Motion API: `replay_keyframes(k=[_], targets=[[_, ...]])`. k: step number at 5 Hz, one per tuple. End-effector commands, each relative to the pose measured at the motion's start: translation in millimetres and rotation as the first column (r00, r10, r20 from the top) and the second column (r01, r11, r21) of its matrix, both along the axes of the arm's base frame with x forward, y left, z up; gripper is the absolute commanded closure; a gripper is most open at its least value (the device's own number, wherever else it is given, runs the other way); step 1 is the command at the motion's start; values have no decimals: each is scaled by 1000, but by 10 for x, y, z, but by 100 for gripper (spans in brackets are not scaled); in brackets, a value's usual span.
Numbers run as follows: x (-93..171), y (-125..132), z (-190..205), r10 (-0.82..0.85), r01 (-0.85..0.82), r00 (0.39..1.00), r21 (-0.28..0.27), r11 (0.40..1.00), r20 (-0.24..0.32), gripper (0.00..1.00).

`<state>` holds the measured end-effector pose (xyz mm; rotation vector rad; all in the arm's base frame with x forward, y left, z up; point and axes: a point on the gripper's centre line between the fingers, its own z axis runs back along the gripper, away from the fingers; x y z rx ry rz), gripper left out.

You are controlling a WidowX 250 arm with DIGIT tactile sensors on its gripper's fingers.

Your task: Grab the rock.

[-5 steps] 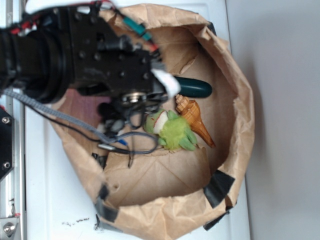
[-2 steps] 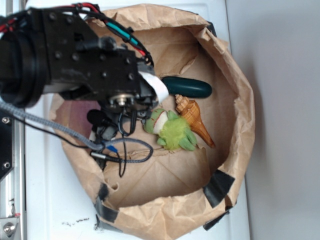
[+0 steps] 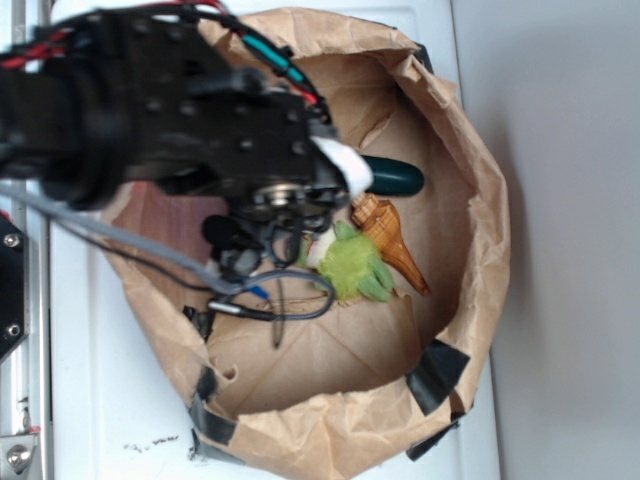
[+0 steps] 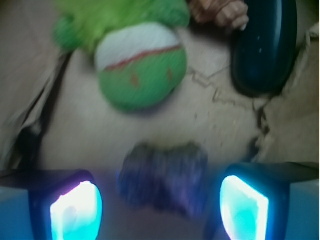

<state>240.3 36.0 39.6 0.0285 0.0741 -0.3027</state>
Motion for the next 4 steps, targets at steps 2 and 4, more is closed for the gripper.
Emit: replay_keyframes(k=[2, 4], targets=[[193, -22, 90, 14, -14, 999, 1, 1000, 37, 0], [26, -36, -81, -15, 15, 1000, 35, 999, 4, 0]])
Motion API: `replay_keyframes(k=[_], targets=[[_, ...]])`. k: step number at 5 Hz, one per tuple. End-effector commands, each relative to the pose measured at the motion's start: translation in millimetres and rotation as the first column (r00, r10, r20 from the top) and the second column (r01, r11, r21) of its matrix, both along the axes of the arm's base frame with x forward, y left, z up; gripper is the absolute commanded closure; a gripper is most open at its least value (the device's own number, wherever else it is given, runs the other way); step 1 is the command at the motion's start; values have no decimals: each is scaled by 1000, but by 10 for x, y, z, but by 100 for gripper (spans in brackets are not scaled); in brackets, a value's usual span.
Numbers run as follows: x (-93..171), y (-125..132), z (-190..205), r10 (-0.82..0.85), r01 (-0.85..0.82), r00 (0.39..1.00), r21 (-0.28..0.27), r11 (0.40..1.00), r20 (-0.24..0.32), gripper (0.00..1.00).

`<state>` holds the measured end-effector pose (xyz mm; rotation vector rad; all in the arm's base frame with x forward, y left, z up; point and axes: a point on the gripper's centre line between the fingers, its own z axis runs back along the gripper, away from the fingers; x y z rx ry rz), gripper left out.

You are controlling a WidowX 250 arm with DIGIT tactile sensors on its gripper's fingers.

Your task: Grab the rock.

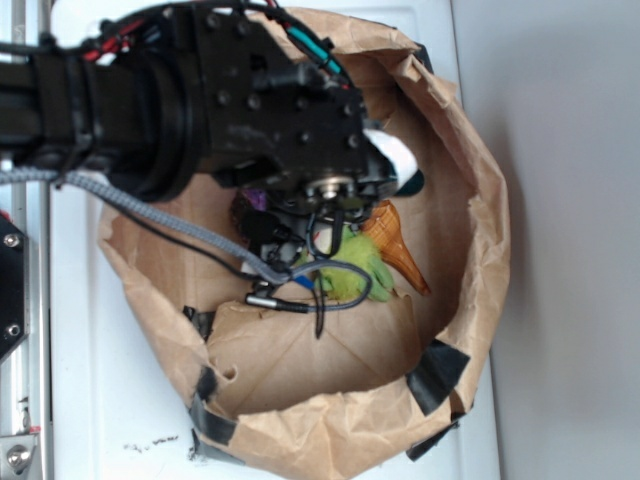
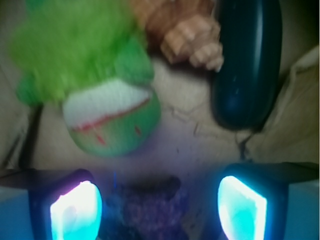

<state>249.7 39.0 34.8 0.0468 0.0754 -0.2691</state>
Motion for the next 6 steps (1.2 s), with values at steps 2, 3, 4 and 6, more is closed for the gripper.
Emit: replay_keyframes(k=[2, 3, 4, 6], targets=[[-105, -112, -181, -61, 62, 998, 50, 997, -26, 0], [-108, -97, -201, -29, 30, 999, 48, 998, -33, 100], [-96, -89, -198, -24, 25, 999, 52, 998, -24, 100], [-171, -119, 503, -19, 25, 996, -76, 997, 86, 100]])
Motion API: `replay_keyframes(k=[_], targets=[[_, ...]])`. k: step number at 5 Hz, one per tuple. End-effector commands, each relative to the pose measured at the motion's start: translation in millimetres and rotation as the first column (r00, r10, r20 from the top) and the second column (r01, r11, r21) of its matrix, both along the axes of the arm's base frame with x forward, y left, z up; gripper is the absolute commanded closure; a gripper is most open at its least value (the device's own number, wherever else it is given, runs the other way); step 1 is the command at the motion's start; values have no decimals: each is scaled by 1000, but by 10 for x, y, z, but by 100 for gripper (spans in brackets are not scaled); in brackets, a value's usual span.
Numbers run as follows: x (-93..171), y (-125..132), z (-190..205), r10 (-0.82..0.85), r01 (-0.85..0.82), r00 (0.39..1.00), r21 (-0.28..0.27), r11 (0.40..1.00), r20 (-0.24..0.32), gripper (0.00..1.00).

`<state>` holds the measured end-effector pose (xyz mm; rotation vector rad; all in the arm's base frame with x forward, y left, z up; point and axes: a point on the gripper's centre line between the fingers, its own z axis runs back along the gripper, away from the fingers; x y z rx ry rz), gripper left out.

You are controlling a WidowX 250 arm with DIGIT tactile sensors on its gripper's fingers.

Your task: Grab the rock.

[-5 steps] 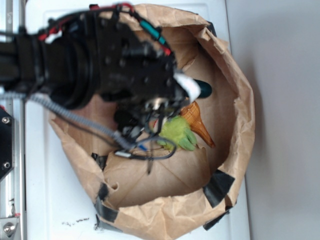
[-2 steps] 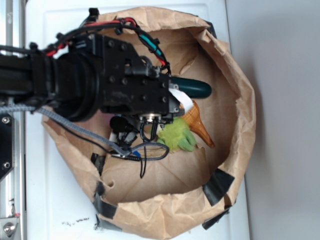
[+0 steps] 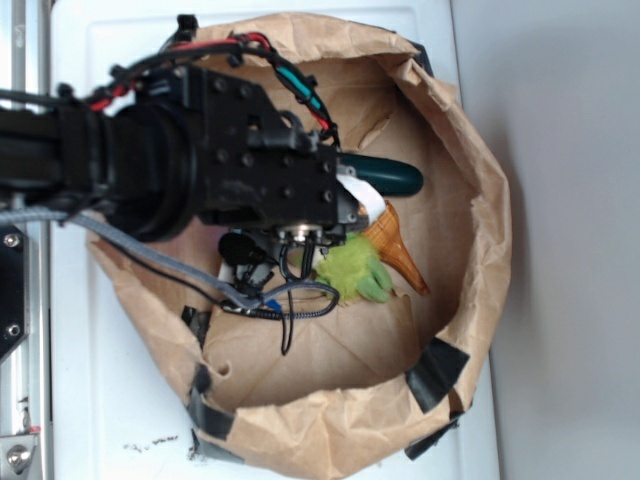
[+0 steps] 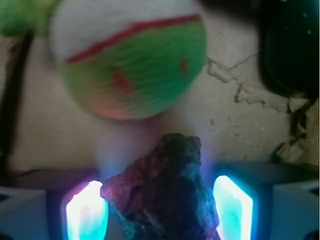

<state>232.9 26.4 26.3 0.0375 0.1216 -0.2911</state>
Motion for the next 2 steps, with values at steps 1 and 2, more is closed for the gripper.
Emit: replay_keyframes(k=[1, 2], targets=[[-20, 3, 1014, -7, 39, 979, -151, 988, 205, 100], [-59, 7, 1274, 19, 28, 965, -176, 984, 262, 100]])
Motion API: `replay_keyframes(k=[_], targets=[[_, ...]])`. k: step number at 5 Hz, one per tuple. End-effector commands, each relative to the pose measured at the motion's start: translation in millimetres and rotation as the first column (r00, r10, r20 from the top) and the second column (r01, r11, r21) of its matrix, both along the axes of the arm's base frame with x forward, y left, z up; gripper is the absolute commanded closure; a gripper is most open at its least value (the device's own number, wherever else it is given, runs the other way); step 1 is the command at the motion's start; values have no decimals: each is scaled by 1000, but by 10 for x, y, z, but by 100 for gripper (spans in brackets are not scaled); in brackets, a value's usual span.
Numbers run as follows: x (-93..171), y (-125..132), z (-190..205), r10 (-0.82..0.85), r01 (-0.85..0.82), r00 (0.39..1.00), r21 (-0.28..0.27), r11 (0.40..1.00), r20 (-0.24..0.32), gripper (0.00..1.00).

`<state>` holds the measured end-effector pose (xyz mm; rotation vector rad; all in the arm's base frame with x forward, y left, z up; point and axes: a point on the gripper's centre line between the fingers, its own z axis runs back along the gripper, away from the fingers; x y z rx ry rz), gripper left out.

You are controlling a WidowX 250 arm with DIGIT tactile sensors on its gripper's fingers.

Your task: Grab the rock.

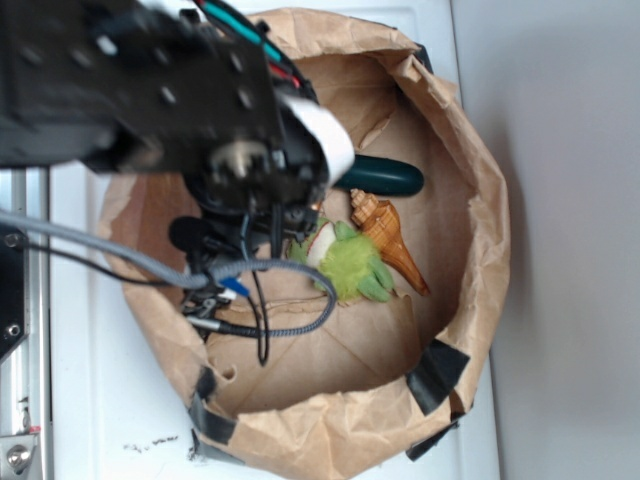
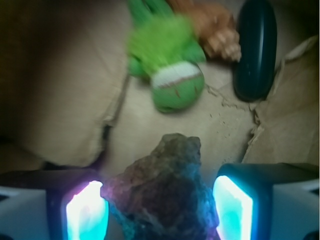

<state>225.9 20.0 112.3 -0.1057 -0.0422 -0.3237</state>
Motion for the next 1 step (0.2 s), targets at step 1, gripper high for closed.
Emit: replay_keyframes(k=[1], targets=[[13, 88, 462, 46, -43, 993, -34, 999, 105, 100]])
